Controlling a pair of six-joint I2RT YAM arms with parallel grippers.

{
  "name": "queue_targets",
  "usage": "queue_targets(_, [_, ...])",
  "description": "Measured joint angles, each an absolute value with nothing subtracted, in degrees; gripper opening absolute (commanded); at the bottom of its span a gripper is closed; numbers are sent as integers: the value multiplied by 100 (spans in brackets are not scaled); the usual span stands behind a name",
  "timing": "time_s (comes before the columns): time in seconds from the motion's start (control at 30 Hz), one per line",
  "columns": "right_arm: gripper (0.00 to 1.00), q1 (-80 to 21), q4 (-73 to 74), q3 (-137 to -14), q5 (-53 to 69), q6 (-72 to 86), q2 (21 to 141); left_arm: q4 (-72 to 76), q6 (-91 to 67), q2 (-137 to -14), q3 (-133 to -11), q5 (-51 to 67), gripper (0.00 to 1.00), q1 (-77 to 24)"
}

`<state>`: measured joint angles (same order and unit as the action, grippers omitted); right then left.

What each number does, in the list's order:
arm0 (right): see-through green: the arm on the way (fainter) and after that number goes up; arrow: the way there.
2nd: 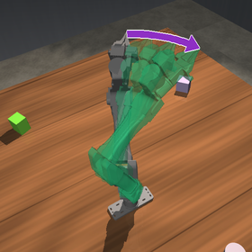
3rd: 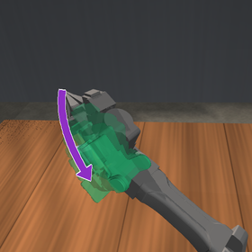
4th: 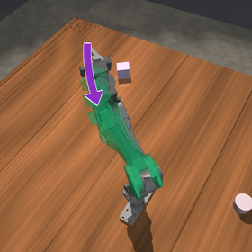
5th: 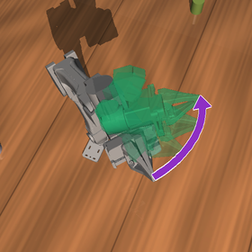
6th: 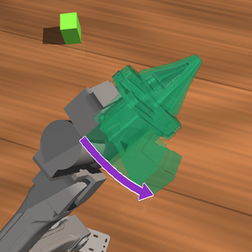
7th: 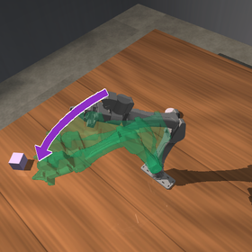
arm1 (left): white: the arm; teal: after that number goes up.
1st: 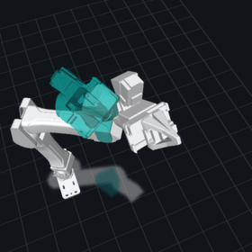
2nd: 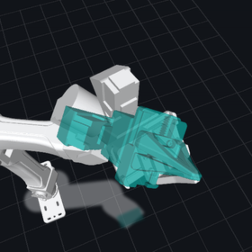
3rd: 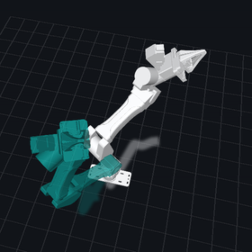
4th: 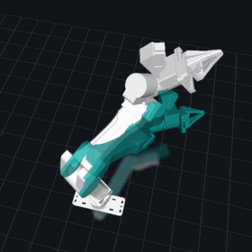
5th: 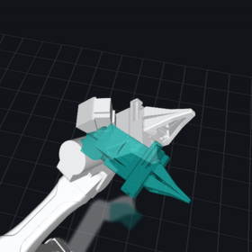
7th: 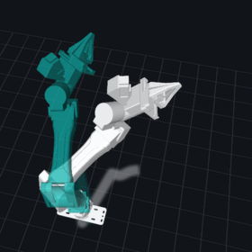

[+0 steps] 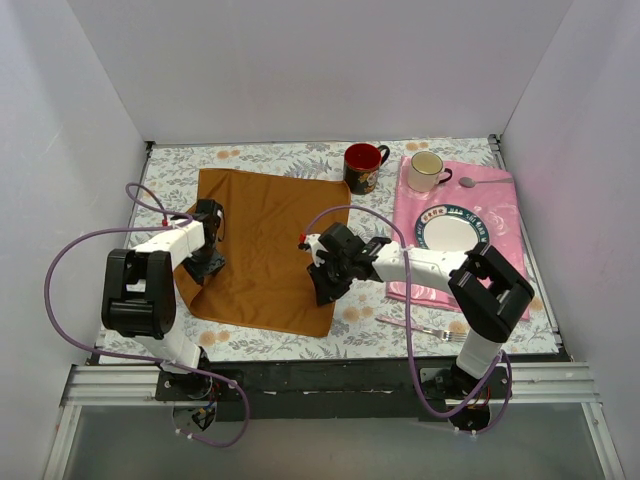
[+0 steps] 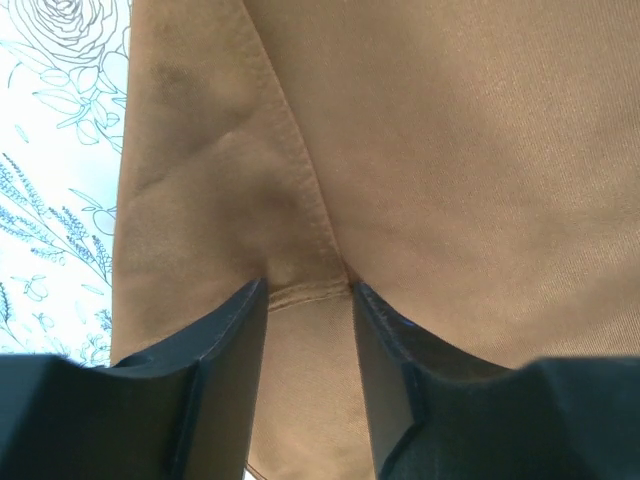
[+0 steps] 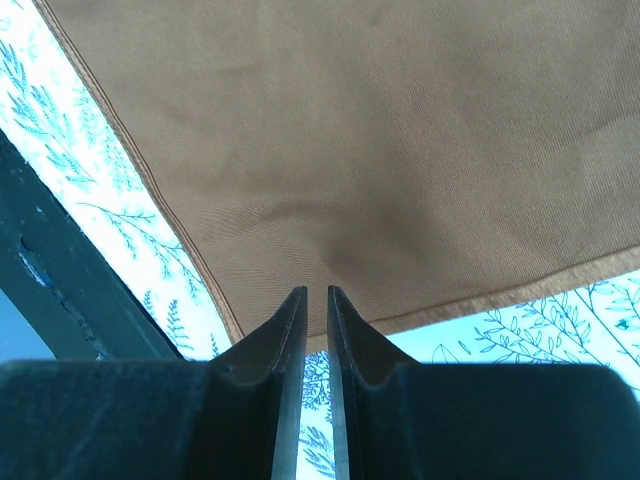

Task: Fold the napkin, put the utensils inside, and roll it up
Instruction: Flatten the napkin out

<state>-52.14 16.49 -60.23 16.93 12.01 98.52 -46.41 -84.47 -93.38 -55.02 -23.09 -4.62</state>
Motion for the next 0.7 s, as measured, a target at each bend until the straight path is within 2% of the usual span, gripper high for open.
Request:
queue_targets(0.2, [22,-5188,1592,-5929,1712,1219,9852,-4453,-8488,-9330,-5439,-2335,23,-475])
queue_targets(0.43, [21,-5142,1533,-5835,1710,1251,9872,-4399,-8578,-9319,-5422,-2377,17,-484])
queue_targets(0.5, [19,-5137,1522,-5828,1710,1297,9915,-4458,-8591,-9317,-5422,-2462,17,-484])
queue_targets(0.57, [11,-5127,1490,-5828,1710,1337,9994,-4547,-8597,-9310,-5413,-2523,16,-484])
queue_targets(0.63, [10,-5103,1481,-5822,1708,1378,10088,-4637,-8604,-9288,-5413,-2582,16,-484])
queue_targets(0.7, [10,-5068,1459,-5815,1743,1450,10132,-4692,-8619,-9247,-5413,-2613,10,-484])
